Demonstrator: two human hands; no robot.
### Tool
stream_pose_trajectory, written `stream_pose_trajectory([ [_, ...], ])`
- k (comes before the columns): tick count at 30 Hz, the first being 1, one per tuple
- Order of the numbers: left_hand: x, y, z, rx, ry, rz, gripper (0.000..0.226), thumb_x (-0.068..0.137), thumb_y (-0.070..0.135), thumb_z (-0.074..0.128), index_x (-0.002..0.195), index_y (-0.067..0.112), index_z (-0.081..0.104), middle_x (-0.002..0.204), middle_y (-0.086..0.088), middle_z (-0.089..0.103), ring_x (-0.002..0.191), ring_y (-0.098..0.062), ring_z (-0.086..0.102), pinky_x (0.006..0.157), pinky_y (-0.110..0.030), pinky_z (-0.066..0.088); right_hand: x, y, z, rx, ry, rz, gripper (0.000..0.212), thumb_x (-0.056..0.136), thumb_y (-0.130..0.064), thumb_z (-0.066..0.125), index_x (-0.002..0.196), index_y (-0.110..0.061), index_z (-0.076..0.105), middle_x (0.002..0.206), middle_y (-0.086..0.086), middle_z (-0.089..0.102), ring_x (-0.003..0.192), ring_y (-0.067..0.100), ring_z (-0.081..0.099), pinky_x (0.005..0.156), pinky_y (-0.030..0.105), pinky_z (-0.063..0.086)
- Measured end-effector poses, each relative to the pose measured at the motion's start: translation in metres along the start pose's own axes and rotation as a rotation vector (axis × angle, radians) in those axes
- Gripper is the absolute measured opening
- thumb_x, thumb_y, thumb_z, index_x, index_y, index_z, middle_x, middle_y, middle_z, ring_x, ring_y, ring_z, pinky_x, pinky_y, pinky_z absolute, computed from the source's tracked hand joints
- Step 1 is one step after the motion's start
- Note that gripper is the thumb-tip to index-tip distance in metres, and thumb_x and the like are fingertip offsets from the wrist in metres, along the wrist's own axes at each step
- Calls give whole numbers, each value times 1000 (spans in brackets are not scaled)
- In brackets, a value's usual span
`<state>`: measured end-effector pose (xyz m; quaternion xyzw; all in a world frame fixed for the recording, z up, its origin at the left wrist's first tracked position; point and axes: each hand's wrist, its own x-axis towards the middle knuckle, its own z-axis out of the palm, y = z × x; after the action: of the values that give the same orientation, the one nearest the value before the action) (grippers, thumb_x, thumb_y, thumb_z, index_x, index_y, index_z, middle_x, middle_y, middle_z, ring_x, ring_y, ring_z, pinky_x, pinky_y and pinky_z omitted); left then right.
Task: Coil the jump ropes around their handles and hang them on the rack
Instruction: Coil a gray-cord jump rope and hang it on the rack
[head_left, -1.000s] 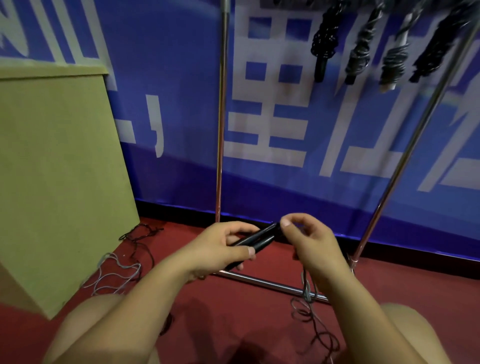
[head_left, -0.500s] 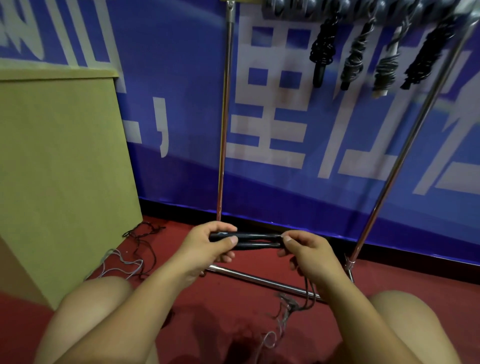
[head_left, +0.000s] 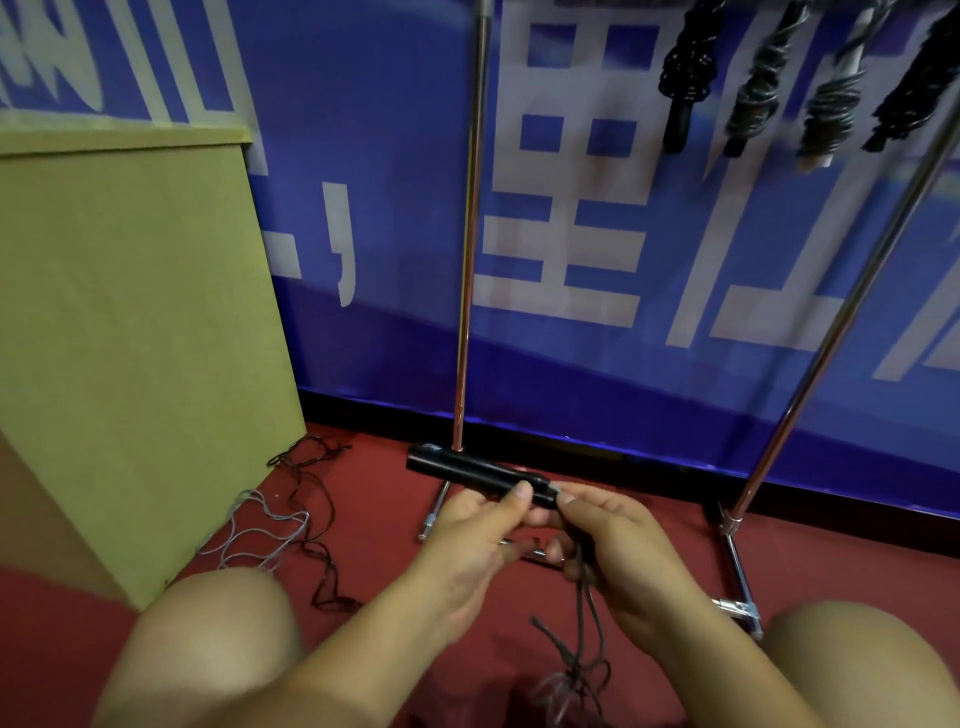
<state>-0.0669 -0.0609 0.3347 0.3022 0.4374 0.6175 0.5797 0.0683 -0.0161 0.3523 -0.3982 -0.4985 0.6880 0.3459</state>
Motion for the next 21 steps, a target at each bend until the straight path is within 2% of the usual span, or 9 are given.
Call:
stream_pose_trajectory([
  [2,-2,-7,2,37,38,-39,23,101,20,55,107,2,67,85,-10,72,64,-19,61,73,-32,52,-1,2,2,-37,-20,42,25,101,-10,46,105,-7,71,95,18,74,55,16,57,47,24,37],
  [7,3,1,-1,-78,215,-49,17,101,17,54,109,7,66,108,-9,74,86,-20,70,69,-29,54,0,6,4,-45,-12,159,21,101,-11,49,108,-1,66,86,13,71,63,21,65,55,31,54],
  [9,6,7,-3,-145,239,-23,19,103,15,52,116,6,63,111,-10,74,92,-24,72,74,-31,57,2,5,6,-65,6,162,20,101,-10,50,106,1,66,80,11,67,62,22,66,57,33,57],
  [13,10,9,-7,-167,249,-17,22,104,17,49,121,8,60,106,-9,76,95,-23,74,91,-43,56,2,8,10,-110,-26,147,19,100,-12,53,105,-2,69,76,10,63,59,22,62,56,33,55],
  [14,11,9,-8,-177,252,-20,22,104,17,49,121,8,60,106,-10,76,97,-24,74,90,-43,56,2,9,11,-128,-41,138,19,100,-13,54,104,-4,70,75,10,62,58,21,60,56,32,54],
  [18,14,12,-10,-235,252,-24,20,103,15,50,119,6,59,106,-15,75,92,-24,75,71,-35,59,4,13,12,-203,-77,79,20,100,-17,54,97,-14,74,71,5,58,58,16,54,60,30,49],
  [21,16,17,-11,-258,274,-9,20,103,12,49,118,3,58,105,-17,74,86,-24,75,69,-36,60,7,16,11,-302,-88,97,27,100,-29,54,89,-15,75,65,1,55,57,12,48,65,29,42],
])
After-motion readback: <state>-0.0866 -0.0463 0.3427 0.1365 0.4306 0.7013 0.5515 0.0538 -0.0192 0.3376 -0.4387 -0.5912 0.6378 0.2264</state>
